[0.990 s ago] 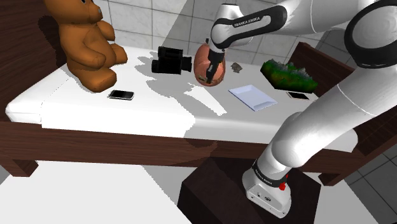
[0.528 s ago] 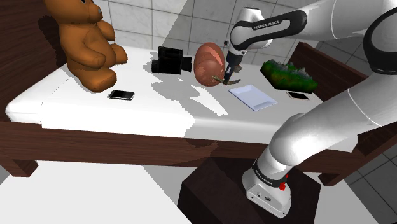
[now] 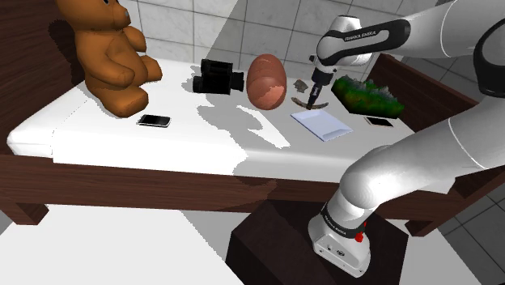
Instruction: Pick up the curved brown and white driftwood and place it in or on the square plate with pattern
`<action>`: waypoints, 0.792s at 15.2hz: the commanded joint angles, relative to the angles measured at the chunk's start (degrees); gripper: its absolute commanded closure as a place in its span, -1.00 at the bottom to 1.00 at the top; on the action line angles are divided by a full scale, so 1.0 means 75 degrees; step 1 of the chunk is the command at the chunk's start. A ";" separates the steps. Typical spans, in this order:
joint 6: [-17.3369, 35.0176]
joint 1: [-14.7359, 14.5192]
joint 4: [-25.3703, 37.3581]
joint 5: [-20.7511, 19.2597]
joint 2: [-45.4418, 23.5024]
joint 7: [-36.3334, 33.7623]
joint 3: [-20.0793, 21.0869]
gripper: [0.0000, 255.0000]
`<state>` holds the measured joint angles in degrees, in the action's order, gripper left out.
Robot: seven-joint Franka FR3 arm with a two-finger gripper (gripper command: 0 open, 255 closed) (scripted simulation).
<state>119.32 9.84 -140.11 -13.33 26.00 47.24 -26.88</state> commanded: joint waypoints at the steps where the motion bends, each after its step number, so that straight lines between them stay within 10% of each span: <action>1: 0.0013 0.0170 -0.0017 -0.0129 0.0049 0.0372 -0.0278 1.00; 12: 0.0562 0.0554 -0.0118 -0.0400 -0.0249 0.1553 -0.1325 1.00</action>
<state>122.80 13.97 -140.52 -16.27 24.36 58.79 -36.58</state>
